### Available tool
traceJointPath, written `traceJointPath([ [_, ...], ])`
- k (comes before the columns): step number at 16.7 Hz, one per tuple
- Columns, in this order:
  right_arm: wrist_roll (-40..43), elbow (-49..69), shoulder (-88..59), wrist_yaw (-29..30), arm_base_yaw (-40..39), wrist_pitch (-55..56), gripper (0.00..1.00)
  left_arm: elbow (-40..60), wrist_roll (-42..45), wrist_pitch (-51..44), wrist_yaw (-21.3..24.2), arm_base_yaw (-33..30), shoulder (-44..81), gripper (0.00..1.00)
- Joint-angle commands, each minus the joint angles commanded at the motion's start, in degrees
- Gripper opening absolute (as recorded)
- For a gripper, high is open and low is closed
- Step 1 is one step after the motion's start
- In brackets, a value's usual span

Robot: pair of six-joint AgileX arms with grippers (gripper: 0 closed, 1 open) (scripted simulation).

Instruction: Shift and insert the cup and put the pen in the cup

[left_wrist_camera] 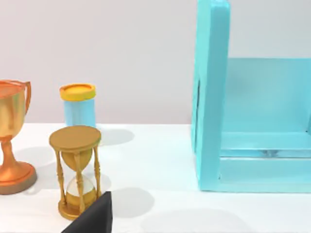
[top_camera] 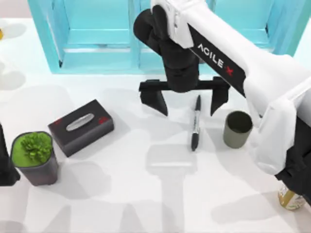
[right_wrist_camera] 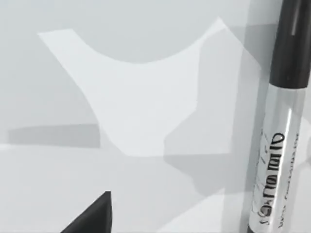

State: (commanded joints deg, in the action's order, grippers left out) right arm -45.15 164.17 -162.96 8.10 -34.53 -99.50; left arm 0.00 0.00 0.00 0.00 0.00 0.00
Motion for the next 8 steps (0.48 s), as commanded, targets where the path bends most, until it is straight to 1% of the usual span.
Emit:
traceJointPath([
  [8, 0.5, -17.8, 6.1, 0.0, 0.4, 12.0, 1.00, 0.0, 0.0, 0.0, 0.0, 0.0, 0.0, 1.00],
])
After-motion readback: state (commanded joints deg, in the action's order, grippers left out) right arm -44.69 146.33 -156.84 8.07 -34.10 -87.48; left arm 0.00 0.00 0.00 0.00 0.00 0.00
